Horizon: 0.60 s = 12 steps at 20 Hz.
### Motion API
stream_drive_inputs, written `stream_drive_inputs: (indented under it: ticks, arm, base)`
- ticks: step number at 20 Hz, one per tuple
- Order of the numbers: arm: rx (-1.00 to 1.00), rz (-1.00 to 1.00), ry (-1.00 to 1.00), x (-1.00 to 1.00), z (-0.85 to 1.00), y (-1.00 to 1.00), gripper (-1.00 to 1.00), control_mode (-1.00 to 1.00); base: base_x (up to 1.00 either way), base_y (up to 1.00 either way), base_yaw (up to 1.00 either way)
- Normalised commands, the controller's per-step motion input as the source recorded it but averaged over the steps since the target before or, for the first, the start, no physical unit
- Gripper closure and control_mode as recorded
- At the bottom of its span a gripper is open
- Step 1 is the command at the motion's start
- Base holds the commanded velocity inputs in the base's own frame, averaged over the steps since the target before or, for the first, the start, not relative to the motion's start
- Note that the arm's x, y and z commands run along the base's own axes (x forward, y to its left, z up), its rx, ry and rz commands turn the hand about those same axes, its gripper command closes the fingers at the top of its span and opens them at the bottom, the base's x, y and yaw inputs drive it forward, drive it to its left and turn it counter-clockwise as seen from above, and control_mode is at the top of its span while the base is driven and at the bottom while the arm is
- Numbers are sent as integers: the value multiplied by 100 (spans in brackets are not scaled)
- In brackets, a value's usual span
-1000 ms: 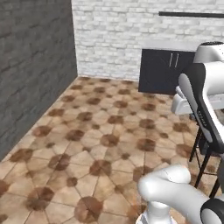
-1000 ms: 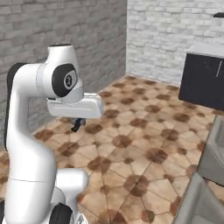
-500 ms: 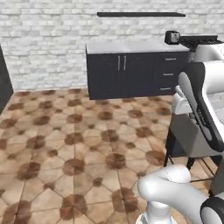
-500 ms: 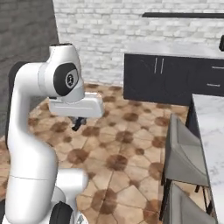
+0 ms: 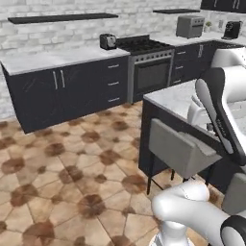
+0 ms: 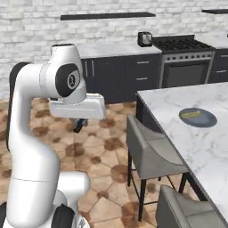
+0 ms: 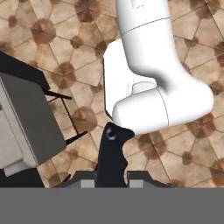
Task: Retrieve the butter from the fridge and place it on a plate on the dining table. Then retrieve the butter knife by the fridge and place it near the plate.
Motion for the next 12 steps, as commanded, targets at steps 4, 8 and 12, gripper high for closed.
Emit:
stream_drive_inputs:
  ticks: [4, 8, 12]
  arm:
    - [0, 0, 0, 0, 0, 0, 100, 100]
    - [0, 0, 0, 0, 0, 0, 100, 100]
    - [0, 0, 0, 0, 0, 0, 100, 100]
  base:
    - [53, 82, -73]
    - [46, 82, -70]
    - [44, 87, -69]
